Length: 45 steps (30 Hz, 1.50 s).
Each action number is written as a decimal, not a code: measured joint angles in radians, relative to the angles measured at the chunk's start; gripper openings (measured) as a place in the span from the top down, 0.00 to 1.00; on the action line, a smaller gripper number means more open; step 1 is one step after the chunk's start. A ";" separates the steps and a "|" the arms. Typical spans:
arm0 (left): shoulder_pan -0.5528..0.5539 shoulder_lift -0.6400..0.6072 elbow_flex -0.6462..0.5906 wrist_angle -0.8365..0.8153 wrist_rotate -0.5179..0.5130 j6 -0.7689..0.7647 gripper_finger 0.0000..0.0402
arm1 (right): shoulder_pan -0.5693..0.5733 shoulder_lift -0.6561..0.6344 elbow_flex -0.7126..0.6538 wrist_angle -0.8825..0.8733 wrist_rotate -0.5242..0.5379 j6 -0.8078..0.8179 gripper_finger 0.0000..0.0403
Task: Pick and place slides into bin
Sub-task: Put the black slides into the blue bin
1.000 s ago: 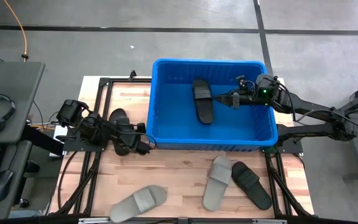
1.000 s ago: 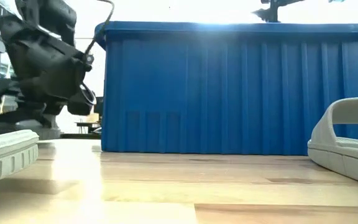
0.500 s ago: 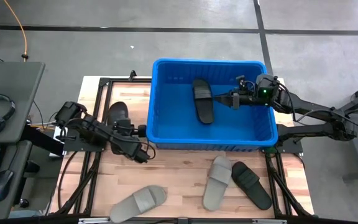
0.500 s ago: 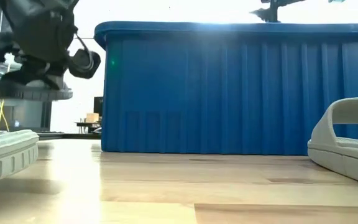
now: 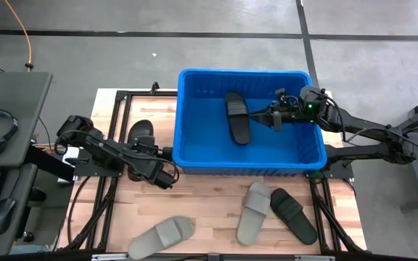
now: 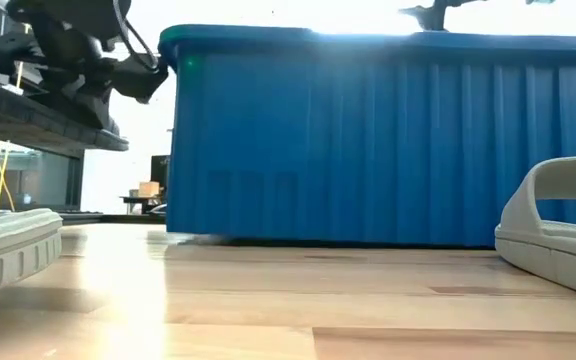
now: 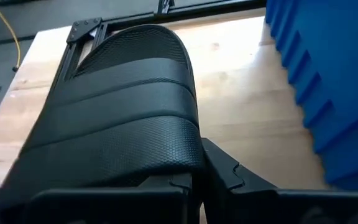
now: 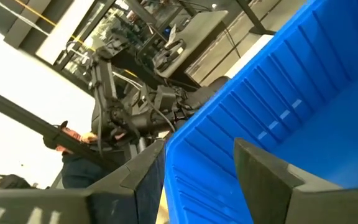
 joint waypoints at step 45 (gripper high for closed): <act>-0.499 -0.015 0.704 -0.003 0.177 0.561 0.99 | 0.000 0.000 0.000 0.062 -0.192 -0.045 0.56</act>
